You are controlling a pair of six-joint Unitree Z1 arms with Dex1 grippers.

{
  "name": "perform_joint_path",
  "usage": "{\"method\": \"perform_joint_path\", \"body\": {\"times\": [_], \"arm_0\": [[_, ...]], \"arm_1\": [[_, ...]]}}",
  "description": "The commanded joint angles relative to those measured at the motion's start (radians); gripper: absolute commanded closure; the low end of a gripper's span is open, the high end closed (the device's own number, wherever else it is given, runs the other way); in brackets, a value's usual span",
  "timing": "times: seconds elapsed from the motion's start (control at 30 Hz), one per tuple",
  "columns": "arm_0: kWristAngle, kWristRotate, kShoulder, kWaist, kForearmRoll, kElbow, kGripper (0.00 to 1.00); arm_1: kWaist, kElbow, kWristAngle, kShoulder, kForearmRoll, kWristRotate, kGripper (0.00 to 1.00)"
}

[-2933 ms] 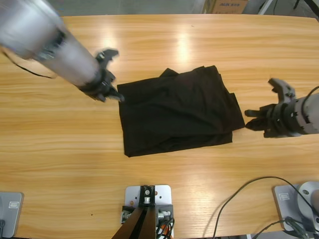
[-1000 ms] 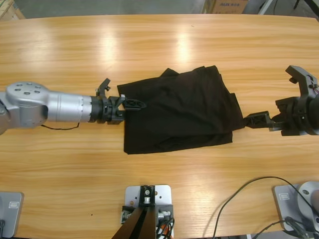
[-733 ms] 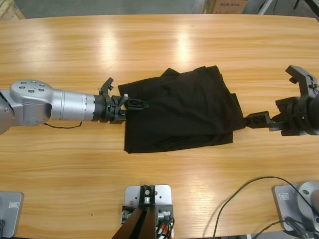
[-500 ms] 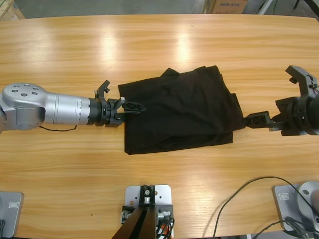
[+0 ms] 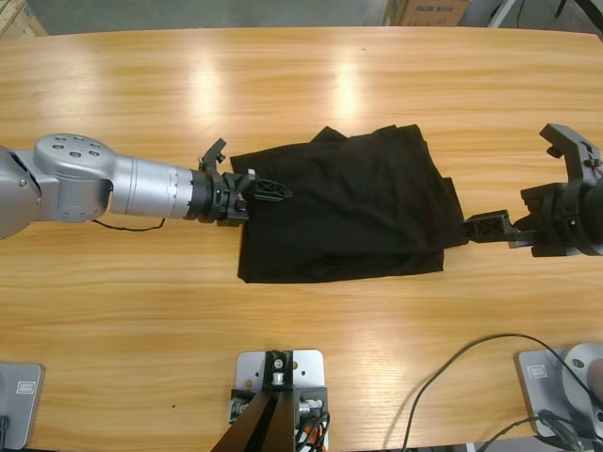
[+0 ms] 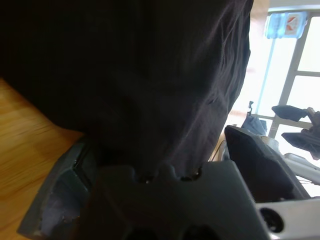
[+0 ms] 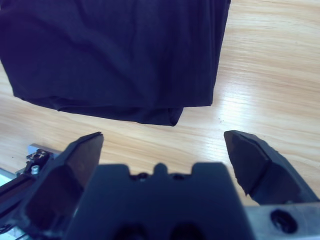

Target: Fold clothes

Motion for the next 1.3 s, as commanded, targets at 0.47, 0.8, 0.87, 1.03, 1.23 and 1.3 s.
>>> {"method": "perform_joint_path", "body": {"times": [0.47, 0.8, 0.87, 1.03, 1.23, 1.3], "arm_0": [[0.17, 0.228, -0.177, -0.006, 0.51, -0.043, 1.0], [0.14, 0.244, -0.17, -0.014, 0.48, -0.099, 0.022], [0.135, 0.241, -0.159, -0.014, 0.481, -0.094, 0.004], [0.135, 0.238, -0.142, -0.014, 0.483, -0.076, 0.004], [0.137, 0.23, -0.092, -0.014, 0.475, -0.066, 0.004], [0.136, 0.223, -0.07, -0.014, 0.449, -0.07, 0.004]], "arm_1": [[0.008, -0.001, -0.01, 0.01, -0.004, -0.011, 0.0], [0.008, -0.001, -0.014, -0.012, -0.004, -0.011, 0.0], [0.008, -0.002, -0.019, -0.016, -0.004, -0.011, 0.0], [0.008, -0.002, -0.021, -0.022, -0.004, -0.01, 0.0], [0.008, -0.005, -0.021, -0.013, -0.004, -0.011, 0.0], [0.008, -0.005, -0.021, -0.013, -0.004, -0.01, 0.0]]}}
